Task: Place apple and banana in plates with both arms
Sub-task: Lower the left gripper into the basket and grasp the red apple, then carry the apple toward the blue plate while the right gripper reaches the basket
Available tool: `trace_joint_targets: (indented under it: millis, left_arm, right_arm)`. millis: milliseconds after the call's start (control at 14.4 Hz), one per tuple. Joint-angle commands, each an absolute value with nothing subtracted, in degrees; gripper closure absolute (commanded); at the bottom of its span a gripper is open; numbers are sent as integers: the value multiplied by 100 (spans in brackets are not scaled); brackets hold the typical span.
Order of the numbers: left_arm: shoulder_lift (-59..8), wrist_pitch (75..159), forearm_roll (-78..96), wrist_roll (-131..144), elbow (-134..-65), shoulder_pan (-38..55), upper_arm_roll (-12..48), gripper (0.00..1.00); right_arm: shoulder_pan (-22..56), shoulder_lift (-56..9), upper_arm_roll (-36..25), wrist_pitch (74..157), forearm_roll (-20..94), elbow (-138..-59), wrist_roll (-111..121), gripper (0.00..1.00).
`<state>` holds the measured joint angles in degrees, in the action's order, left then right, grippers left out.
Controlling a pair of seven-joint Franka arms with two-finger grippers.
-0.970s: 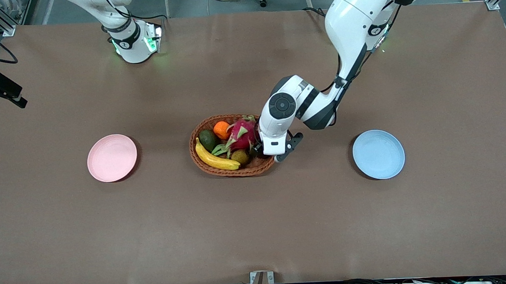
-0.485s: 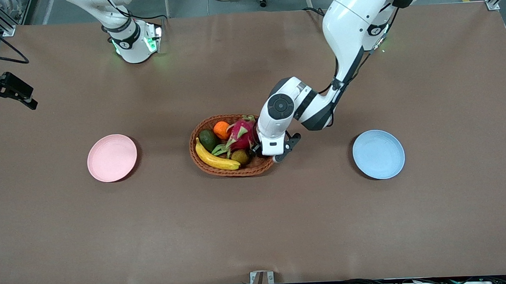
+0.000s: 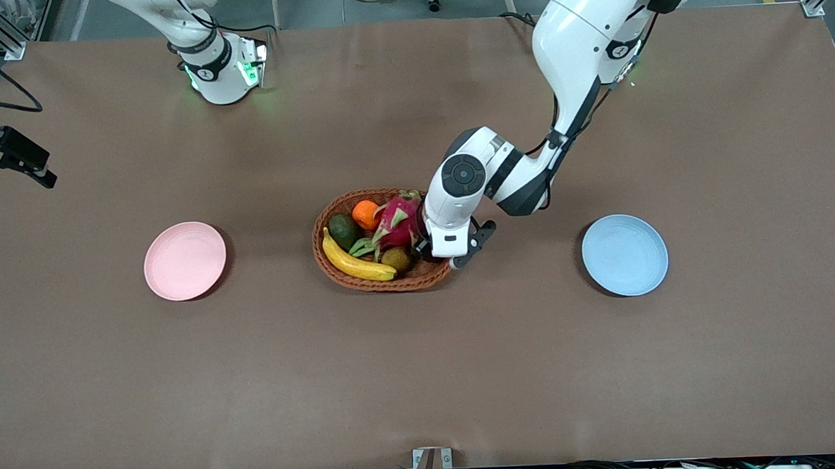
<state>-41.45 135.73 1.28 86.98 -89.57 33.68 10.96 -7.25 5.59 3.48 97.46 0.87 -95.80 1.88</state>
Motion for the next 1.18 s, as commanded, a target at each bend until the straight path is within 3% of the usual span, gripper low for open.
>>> trace_joint_targets:
  millis: [0, 347, 624, 1109]
  left_arm:
    - [-3719, 13115, 141, 8772, -8947, 3401, 1063, 100]
    - [-2963, 12525, 105, 8666, -8904, 3244, 1002, 100]
    - [-2532, 11666, 88, 7353, -8930, 2463, 1011, 100]
    - [-2356, 10784, 88, 4899, -9262, 899, 1063, 100]
  right_arm:
    - [-809, 195, 343, 9861, -9, -9501, 220, 0]
    - [-573, -666, 395, 9817, 123, -9589, 202, 0]
    - [244, -1247, 387, 10019, 123, -9641, 149, 0]
    - [877, -1739, 396, 10063, 132, -9642, 141, 0]
